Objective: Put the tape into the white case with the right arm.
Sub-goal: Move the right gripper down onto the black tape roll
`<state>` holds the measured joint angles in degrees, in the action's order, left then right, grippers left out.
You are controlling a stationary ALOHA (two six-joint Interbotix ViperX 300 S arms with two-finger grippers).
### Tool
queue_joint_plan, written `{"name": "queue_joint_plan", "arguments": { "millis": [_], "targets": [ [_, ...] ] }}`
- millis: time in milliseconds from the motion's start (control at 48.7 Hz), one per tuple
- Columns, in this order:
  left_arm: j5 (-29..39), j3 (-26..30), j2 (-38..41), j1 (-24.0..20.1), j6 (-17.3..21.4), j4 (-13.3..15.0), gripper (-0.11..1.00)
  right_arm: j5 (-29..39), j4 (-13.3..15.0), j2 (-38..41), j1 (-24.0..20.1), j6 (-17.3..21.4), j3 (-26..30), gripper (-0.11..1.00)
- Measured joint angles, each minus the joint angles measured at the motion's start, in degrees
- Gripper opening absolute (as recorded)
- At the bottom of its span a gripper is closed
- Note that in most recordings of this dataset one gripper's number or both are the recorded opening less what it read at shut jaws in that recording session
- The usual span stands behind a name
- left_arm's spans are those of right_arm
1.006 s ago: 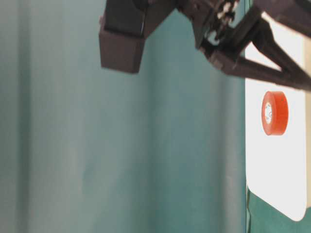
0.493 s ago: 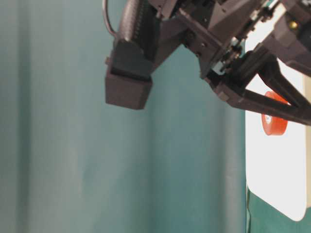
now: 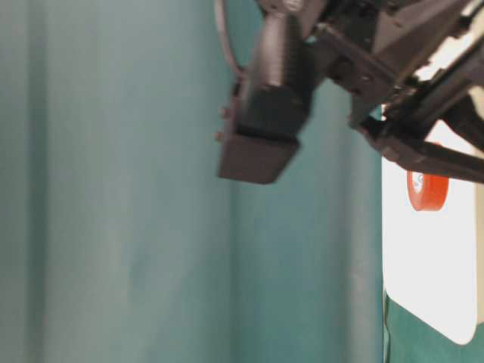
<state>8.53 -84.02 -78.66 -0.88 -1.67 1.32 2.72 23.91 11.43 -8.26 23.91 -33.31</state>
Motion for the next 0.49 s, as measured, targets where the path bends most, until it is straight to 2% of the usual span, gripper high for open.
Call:
{"name": "queue_joint_plan", "arguments": {
  "millis": [493],
  "targets": [
    [0.0, 0.0, 0.09, 0.09, -0.09, 0.09, 0.0, -0.09, -0.09, 3.6, 0.0, 0.18, 1.41, 0.53]
  ]
}}
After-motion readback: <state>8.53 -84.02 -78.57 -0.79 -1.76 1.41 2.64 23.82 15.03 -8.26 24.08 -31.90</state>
